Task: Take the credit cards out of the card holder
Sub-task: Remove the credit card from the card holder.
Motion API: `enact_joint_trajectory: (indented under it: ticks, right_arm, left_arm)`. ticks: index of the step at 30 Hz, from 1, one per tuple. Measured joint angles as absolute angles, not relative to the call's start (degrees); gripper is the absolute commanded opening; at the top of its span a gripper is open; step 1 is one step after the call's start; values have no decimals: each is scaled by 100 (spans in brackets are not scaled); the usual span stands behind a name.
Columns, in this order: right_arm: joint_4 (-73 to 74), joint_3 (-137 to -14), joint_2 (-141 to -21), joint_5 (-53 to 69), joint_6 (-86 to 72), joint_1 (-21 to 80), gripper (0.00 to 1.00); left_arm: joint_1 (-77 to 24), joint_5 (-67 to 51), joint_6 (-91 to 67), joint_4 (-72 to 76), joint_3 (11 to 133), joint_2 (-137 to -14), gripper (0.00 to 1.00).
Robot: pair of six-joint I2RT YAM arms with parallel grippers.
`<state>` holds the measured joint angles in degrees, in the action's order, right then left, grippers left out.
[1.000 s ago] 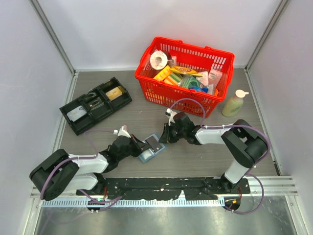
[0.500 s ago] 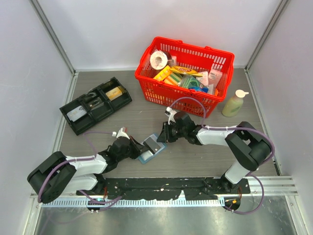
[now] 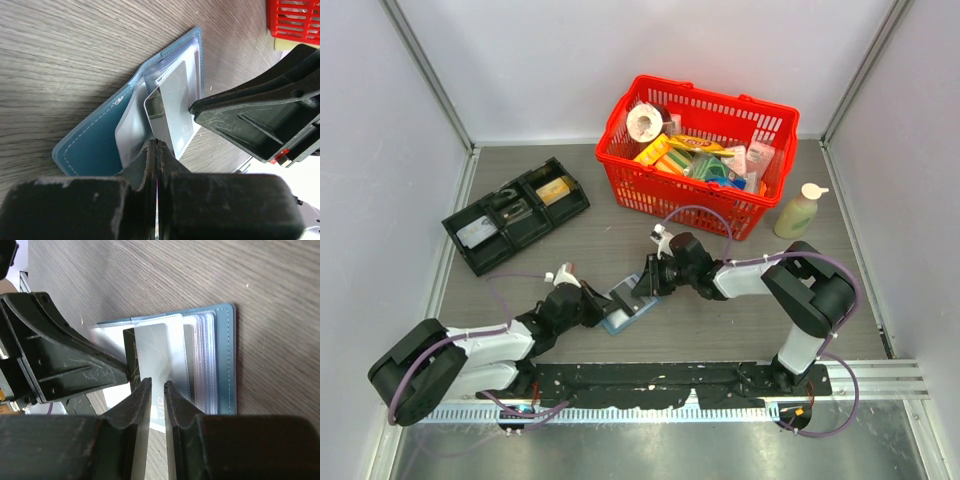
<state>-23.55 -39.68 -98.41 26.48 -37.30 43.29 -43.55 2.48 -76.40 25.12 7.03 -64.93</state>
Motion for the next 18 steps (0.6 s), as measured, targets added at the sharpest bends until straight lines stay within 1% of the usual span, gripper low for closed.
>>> enact_joint_trajectory:
  ticks: [5, 11, 13, 15, 18]
  right_arm:
    - [-2515, -3815, -9854, 2622, -3767, 4329, 22]
    - [-2714, -3747, -9902, 2639, -3774, 4327, 22]
    - [-2762, -3728, -9904, 2644, -3776, 4327, 22]
    - [-2803, -3708, -9904, 2644, -3780, 4329, 22]
    - [-2834, -3693, -9904, 2641, -3789, 4329, 21]
  left_arm:
    - [-4366, 349, -7660, 2342, 596, -6237, 1]
    - [-4375, 421, -7747, 2292, 596, -6213, 28]
    - [-4375, 438, -7780, 2333, 596, -6230, 34]
    - [-4375, 445, -7813, 2418, 596, -6285, 37]
    - [-4377, 445, -7887, 2648, 598, -6438, 37]
